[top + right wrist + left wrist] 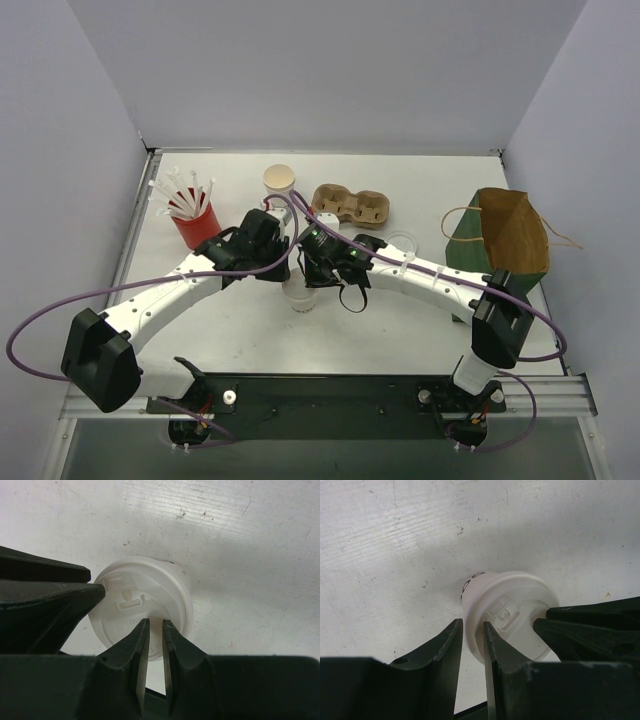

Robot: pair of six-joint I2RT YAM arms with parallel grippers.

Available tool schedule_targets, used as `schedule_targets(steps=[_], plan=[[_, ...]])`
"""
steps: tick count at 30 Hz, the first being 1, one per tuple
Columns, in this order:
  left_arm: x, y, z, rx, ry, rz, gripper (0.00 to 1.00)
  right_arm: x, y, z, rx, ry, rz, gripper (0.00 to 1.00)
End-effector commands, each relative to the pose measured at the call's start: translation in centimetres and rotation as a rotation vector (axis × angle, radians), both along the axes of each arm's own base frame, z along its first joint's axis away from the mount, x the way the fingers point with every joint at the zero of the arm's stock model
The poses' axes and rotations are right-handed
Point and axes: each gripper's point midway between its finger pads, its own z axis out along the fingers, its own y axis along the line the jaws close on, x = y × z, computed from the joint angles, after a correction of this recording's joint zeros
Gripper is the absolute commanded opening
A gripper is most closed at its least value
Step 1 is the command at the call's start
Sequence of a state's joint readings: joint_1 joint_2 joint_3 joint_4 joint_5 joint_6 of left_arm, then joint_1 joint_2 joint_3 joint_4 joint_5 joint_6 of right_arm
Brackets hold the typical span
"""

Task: Pack the takeout coffee

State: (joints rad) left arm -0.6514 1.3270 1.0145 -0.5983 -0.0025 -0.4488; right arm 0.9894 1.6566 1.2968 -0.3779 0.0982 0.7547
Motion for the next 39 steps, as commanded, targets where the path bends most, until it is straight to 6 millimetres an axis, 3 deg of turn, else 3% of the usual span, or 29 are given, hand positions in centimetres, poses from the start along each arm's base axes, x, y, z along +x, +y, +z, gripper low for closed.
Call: schedule_targets(steps=[1,6,11,15,18,23,30,32,35,39], plan=[[-0.4,0.4,0.1,0.041,0.012,-0.025,0.34,-0.7,-1.1,-0.7,-0.051,0.014,-0.005,0.13],[-0.1,0.1,1.2,0.029,-0.008,-0.029,0.33,-0.4,-0.8,1.0,-0.025,-0.013,0.002,0.14],[0.0,0.1,1.8,0.029,-0.016,-0.031,0.33,0.1,-0.7,4.4,0.007,-0.066,0.007,0.14],[0.0,0.1,1.8,0.03,-0.016,-0.036,0.33,-0.4,-1.2,6.8,0.047,-0.098,0.005,0.15],[0.0,0.1,1.8,0.027,-0.016,-0.034,0.33,-1.3,-1.4,7.1,0.052,-0.101,0.008,0.15],[0.0,0.0,1.8,0.025,-0.015,-0.036,0.33,-2.1,-1.2,5.2,0.04,-0.073,0.002,0.16],[0.1,0.0,1.2,0.03,-0.009,-0.036,0.33,-2.5,-0.4,-1.5,-0.038,0.032,0.009,0.15],[0.1,-0.1,1.2,0.027,-0.007,-0.036,0.33,-2.7,-0.4,-2.4,-0.05,0.056,0.013,0.14],[0.0,-0.2,1.4,0.024,-0.01,-0.037,0.33,-2.7,-0.5,-2.0,-0.036,0.044,0.007,0.14],[0.1,-0.2,1.7,0.021,-0.015,-0.04,0.33,-2.3,-1.0,0.7,-0.018,-0.007,-0.003,0.15]])
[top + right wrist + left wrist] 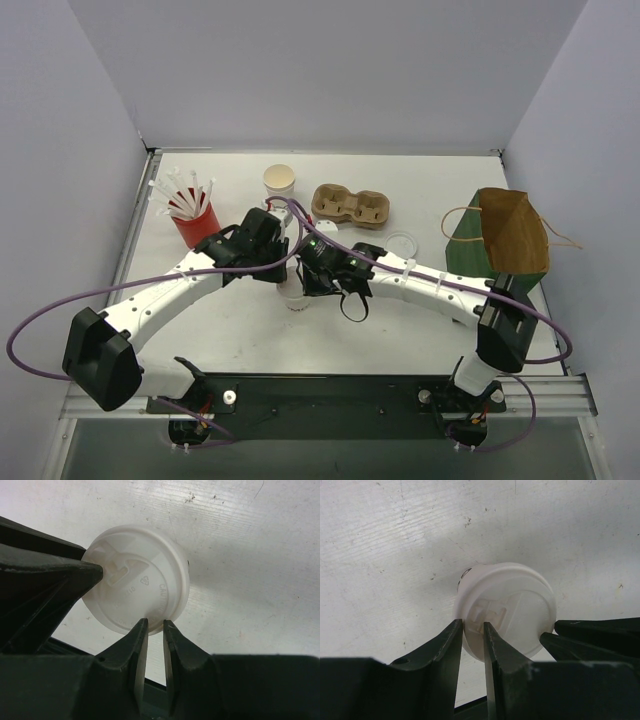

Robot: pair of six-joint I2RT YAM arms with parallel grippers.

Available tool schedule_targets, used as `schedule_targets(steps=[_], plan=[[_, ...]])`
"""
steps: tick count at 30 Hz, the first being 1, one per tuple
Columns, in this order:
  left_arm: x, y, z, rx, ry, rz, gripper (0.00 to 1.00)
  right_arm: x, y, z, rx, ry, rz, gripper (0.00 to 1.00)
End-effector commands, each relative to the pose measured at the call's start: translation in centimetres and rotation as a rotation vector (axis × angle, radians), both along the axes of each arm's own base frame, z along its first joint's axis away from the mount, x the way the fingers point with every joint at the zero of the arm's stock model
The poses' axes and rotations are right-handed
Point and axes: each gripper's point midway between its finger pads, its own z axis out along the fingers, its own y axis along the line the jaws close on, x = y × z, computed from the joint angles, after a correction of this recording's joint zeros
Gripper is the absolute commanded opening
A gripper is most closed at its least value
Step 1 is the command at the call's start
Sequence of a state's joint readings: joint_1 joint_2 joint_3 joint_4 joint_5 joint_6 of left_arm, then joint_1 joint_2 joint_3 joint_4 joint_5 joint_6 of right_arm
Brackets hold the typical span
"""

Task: Pack the takeout coffee

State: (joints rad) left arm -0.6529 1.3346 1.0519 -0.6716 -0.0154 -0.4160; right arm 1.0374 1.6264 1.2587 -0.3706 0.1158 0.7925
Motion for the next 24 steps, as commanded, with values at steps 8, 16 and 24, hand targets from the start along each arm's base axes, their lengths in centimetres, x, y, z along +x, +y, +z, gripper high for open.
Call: schedule_targets(steps=[8,16,24], plan=[[0.7,-1.1,2.2,-0.042,-0.043,-0.02,0.33,0.2,-1.0,5.1,0.032,-0.078,0.005,0.15],[1.6,-1.2,5.1,-0.071,-0.102,-0.016,0.51,0.9,-1.3,8.2,0.075,-0.12,0.0,0.17],[1.3,-2.6,6.5,-0.098,-0.111,-0.071,0.6,1.8,-5.9,10.2,0.065,-0.175,-0.102,0.18]])
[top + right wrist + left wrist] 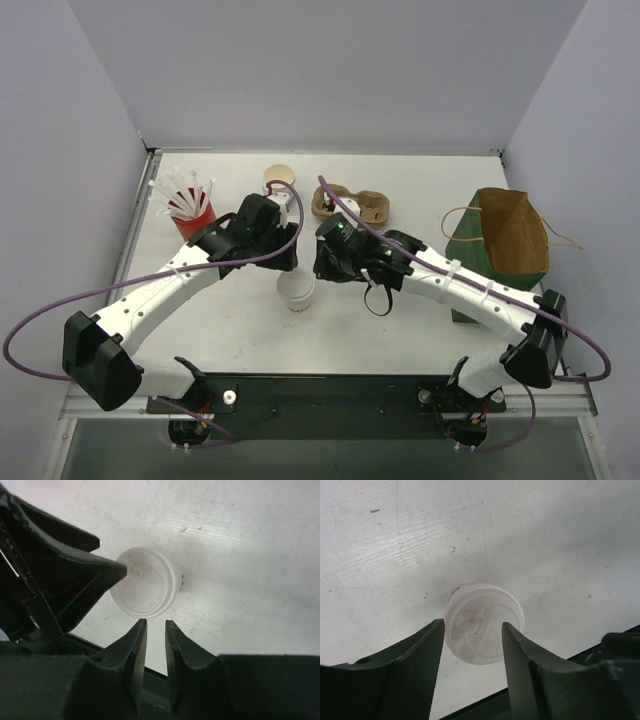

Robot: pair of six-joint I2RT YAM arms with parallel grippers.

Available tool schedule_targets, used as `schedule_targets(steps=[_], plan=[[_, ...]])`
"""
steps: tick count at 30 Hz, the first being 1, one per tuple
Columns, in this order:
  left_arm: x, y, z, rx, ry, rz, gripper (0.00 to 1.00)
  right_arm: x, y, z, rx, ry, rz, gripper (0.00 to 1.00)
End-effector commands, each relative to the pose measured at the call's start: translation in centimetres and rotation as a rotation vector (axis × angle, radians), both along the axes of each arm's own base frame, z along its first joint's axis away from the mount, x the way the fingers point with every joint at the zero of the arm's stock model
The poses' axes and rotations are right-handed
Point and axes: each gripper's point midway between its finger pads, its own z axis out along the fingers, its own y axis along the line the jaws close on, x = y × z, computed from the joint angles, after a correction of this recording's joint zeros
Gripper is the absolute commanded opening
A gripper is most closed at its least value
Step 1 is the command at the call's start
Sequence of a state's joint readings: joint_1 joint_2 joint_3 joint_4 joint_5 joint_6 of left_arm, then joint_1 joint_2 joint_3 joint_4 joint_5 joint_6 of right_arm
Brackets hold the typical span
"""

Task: Pack the takeout coffee

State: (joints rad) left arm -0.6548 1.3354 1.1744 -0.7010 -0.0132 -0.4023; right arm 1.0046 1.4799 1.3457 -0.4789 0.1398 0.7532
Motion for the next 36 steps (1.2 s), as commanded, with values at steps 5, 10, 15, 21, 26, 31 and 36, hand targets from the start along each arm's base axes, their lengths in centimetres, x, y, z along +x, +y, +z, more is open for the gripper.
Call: schedule_targets(steps=[5,10,15,21,26,31,36], plan=[[-0.9,-4.4,2.9,-0.072,-0.053,-0.123,0.6,1.6,-10.0,5.8,0.047,-0.155,-0.235,0.2],[-1.9,-8.5,1.0,-0.039,-0.024,-0.212,0.6,1.1,-14.0,7.5,0.056,-0.221,-0.314,0.23],[-1.9,-11.3,-1.8,0.005,0.012,-0.269,0.6,0.6,-15.3,7.9,0.042,-0.23,-0.332,0.24],[-1.8,-10.7,-6.6,0.11,0.071,-0.218,0.59,0.7,-14.9,7.0,0.026,-0.205,-0.32,0.24],[-2.2,-7.6,-9.2,0.209,0.084,-0.143,0.59,0.9,-14.6,6.2,0.004,-0.186,-0.316,0.24],[-2.1,-4.9,-10.1,0.259,0.076,-0.084,0.6,1.0,-13.8,5.1,-0.007,-0.154,-0.296,0.24],[-2.1,-1.8,-11.0,0.293,0.089,-0.039,0.6,1.2,-13.3,4.5,-0.012,-0.14,-0.286,0.24]])
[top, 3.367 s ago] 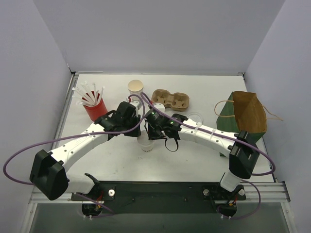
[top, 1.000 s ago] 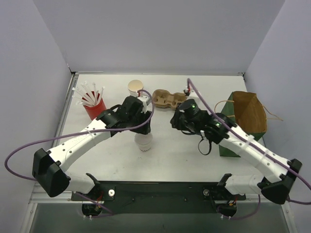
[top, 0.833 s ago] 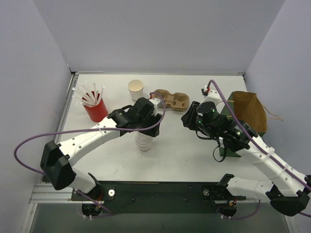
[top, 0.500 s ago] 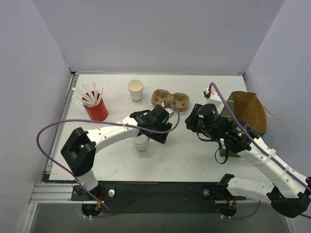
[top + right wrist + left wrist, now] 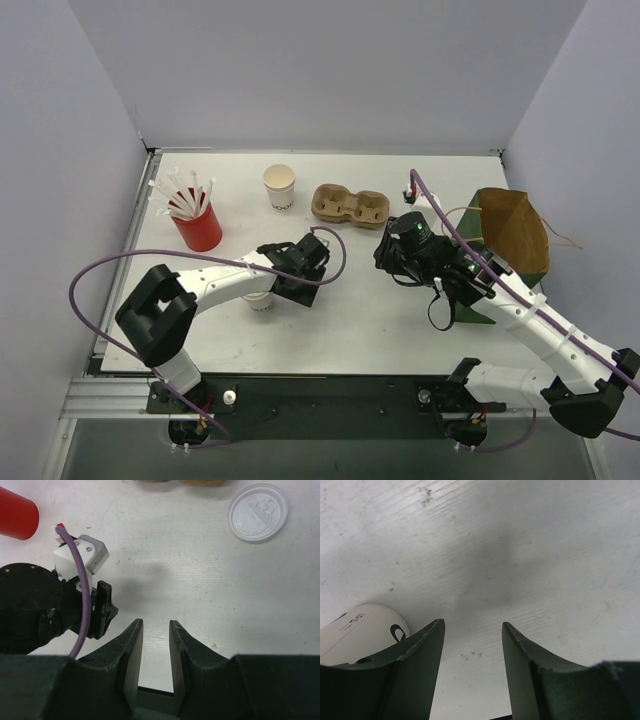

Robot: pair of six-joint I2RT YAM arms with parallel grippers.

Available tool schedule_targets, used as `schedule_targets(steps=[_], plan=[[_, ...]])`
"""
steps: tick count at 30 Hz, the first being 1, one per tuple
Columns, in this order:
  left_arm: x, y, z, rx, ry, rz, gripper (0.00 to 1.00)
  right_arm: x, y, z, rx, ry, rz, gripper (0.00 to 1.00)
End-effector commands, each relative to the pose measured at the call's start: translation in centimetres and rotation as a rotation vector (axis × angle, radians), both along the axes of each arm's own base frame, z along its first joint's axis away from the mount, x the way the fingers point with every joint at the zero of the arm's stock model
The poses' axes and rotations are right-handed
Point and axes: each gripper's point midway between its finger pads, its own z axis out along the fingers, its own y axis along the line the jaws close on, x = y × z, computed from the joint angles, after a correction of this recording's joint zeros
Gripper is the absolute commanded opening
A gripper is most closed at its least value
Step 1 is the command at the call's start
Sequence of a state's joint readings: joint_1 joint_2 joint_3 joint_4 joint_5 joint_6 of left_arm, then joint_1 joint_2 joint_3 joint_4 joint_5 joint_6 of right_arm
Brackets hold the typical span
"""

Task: Pack the takeout coffee

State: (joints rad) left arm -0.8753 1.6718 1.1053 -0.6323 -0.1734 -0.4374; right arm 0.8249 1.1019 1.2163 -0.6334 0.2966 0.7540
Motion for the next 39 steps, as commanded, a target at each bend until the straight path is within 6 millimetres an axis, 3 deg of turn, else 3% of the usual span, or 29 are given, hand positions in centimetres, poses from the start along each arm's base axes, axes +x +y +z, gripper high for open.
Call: schedule_targets(steps=[1,7,14,25,30,39], plan=[[1.8,2.2,1.8,-0.022,-0.08,0.077,0.6,0.1,0.0,-0.8,-0.019,0.012,0.007,0.24],[2.2,5.5,1.4,-0.003,-0.067,0.128,0.59,0.1,0.2,-1.2,-0.019,0.021,0.011,0.24],[2.1,7.0,0.9,0.003,-0.055,0.153,0.6,0.1,0.4,-1.7,-0.023,0.032,0.017,0.24],[1.1,4.9,0.6,-0.05,-0.016,0.066,0.59,0.1,0.6,-1.9,-0.02,0.036,0.018,0.24],[0.6,4.8,-0.1,-0.041,0.004,0.059,0.57,0.2,0.7,-2.1,-0.019,0.041,0.021,0.24],[-0.6,1.9,1.0,-0.092,-0.004,-0.052,0.56,0.3,1.0,-2.3,-0.02,0.048,0.025,0.24]])
